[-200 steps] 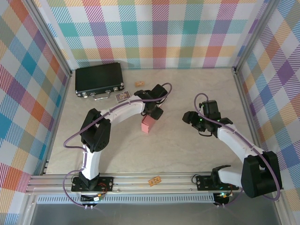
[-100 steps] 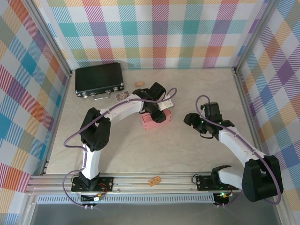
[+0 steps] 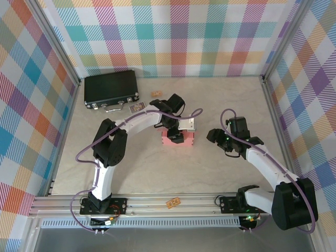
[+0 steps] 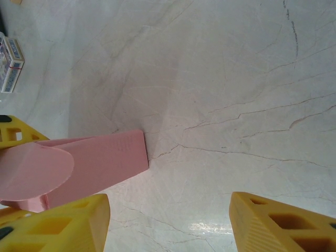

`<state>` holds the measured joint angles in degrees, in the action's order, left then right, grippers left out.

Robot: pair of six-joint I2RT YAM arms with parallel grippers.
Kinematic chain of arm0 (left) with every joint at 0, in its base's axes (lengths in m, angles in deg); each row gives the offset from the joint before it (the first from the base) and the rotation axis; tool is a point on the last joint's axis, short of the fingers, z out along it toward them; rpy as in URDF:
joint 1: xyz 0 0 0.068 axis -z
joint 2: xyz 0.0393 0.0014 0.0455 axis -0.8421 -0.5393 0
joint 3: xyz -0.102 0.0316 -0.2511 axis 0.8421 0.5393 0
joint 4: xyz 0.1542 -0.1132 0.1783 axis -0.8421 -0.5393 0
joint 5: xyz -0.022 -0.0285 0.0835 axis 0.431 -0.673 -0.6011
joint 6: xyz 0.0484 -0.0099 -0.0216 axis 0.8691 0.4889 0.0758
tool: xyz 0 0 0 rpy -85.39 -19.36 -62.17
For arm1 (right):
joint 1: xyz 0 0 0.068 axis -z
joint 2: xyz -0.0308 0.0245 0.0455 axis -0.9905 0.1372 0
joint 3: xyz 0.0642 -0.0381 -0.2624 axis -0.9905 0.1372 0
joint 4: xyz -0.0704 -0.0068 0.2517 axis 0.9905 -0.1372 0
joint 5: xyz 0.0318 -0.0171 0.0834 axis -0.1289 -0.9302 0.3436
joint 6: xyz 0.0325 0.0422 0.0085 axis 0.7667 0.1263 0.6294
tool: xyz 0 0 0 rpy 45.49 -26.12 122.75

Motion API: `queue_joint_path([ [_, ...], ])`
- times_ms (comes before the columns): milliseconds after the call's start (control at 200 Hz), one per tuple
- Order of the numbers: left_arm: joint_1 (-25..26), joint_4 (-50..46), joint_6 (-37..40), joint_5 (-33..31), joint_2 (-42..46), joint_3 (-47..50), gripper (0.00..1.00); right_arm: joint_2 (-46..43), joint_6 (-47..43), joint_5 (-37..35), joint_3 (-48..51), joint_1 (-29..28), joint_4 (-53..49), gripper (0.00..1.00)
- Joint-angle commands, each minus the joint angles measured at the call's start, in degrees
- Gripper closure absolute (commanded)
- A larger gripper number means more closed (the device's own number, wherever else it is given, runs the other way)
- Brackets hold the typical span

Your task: Fold the paper box

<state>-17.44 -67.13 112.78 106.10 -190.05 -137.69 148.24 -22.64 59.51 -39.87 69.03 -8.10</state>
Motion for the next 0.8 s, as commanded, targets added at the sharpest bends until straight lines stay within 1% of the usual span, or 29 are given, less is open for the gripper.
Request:
queue_joint_path([
  [0, -0.7, -3.3, 3.2, 2.6, -0.8, -3.0, 0.42, -0.7, -0.3, 0.7, 0.6, 0.4, -1.0, 0.38],
  [195, -0.7, -4.8, 1.5, 2.4, -1.2, -5.9, 0.39, 0.0, -0.9, 0.6, -0.4, 0.4, -1.2, 0.38],
  [225, -0.7, -5.1, 1.5, 2.3, -1.3, -6.2, 0.36, 0.2, -1.0, 0.7, -0.6, 0.4, -1.2, 0.38],
  [325, -0.7, -6.0, 1.5, 2.4, -1.0, -6.5, 0.36, 0.9, -1.3, 0.8, -1.2, 0.4, -1.3, 0.38],
  [355, -0.7, -6.4, 1.7, 2.5, -0.9, -6.5, 0.32, 1.0, -1.4, 0.9, -1.2, 0.5, -1.2, 0.38],
  [450, -0.7, -6.7, 1.8, 2.6, -0.4, -6.3, 0.31, 1.3, -1.4, 0.9, -1.4, 0.5, -1.0, 0.38],
  [470, -0.8, -6.8, 1.8, 2.5, -0.3, -6.4, 0.28, 1.4, -1.4, 1.0, -1.4, 0.5, -1.0, 0.38],
  [515, -0.7, -7.1, 1.9, 2.6, -0.1, -6.3, 0.28, 1.5, -1.4, 1.1, -1.4, 0.5, -0.9, 0.37],
  [540, -0.7, -7.2, 1.9, 2.6, -0.1, -6.4, 0.24, 1.6, -1.5, 1.1, -1.4, 0.5, -0.9, 0.37],
  [625, -0.7, -7.2, 1.8, 2.5, 0.4, -6.5, 0.22, 1.7, -1.5, 1.3, -1.5, 0.6, -0.7, 0.37],
  [795, -0.7, -7.6, 1.8, 1.3, 0.5, -6.8, 0.22, 2.3, -1.8, 2.0, -1.8, 0.6, -0.6, 0.37],
])
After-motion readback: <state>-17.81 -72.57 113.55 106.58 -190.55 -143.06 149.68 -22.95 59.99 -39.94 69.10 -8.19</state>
